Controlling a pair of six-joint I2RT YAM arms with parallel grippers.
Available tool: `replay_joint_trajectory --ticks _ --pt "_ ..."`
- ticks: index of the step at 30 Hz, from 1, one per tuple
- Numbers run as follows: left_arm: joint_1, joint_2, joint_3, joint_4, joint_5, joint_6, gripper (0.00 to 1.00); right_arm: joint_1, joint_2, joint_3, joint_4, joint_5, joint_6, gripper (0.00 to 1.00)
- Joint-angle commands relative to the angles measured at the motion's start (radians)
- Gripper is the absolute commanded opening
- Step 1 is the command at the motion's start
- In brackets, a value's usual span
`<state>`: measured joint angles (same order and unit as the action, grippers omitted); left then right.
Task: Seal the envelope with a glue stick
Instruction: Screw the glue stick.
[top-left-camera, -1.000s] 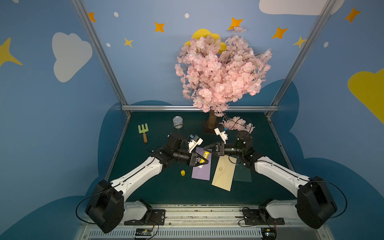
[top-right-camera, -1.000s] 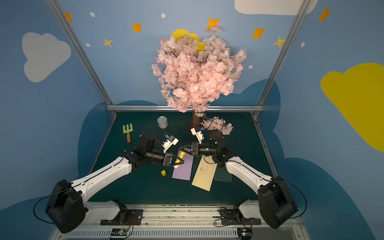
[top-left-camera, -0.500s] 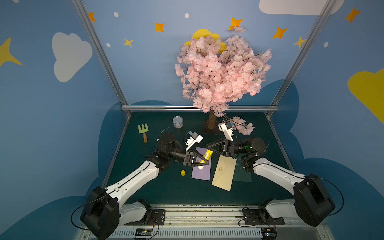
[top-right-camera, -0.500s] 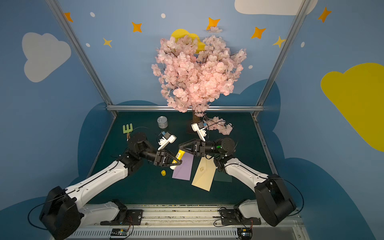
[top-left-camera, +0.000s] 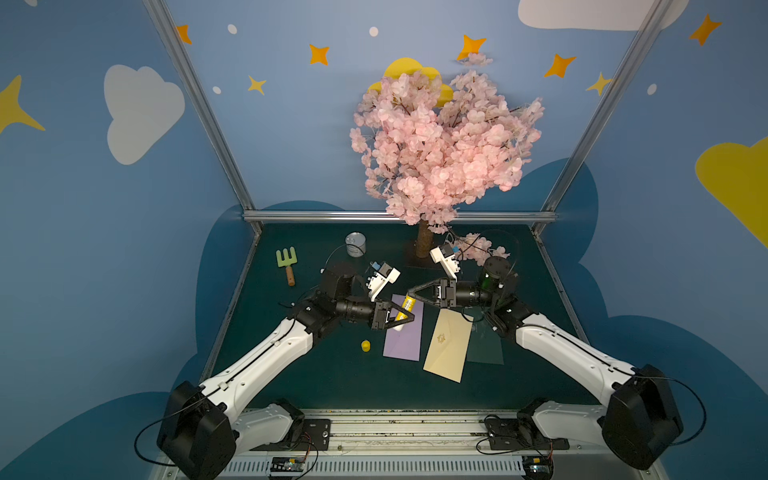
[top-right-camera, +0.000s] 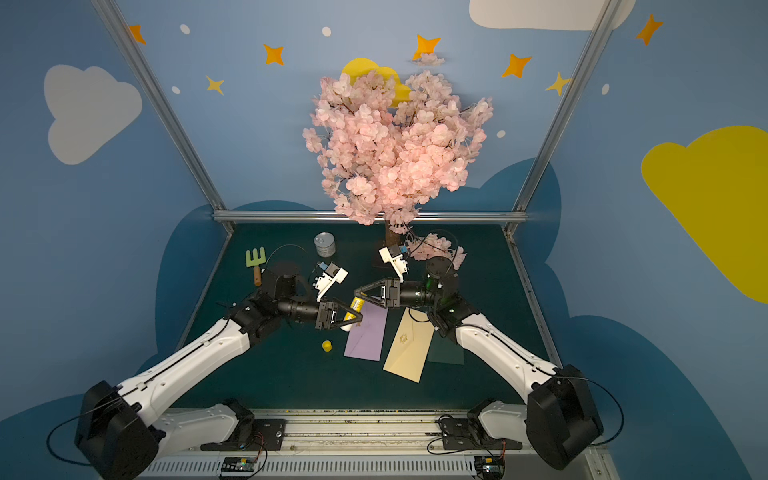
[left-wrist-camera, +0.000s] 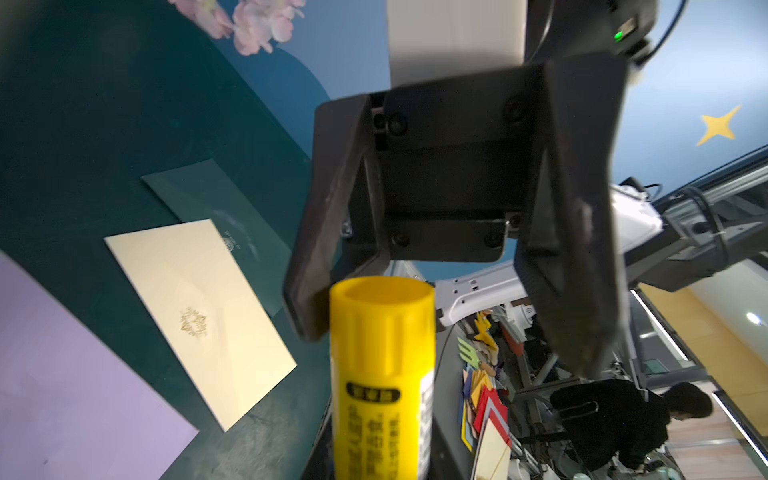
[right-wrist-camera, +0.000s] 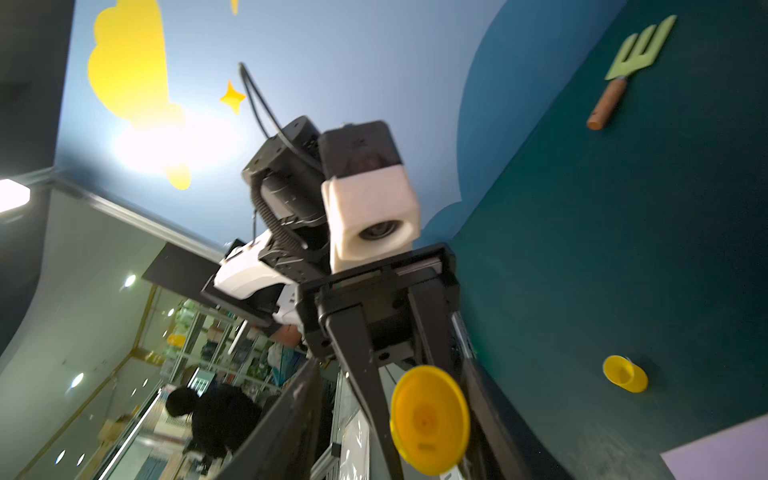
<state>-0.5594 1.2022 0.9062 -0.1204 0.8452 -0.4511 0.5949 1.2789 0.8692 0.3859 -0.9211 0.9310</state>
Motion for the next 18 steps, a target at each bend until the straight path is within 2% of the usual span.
replay_joint_trajectory --ticks 1,8,13,18 --pt "-0.02 0.007 0.022 -0.092 -0.103 0.085 0.03 0.016 0.031 0.059 -0.205 0.129 -0.055 0.44" --pt "-0.03 0.01 0.015 -0.103 -0.169 0.092 0.03 0.05 0.052 0.097 -0.29 0.247 -0.088 0.47" --pt "-0.029 0.02 0.011 -0.092 -0.173 0.084 0.03 0.061 0.068 0.087 -0.27 0.251 -0.072 0.38" --pt "-0.03 0.029 0.011 -0.091 -0.175 0.081 0.03 0.071 0.067 0.081 -0.267 0.259 -0.072 0.35"
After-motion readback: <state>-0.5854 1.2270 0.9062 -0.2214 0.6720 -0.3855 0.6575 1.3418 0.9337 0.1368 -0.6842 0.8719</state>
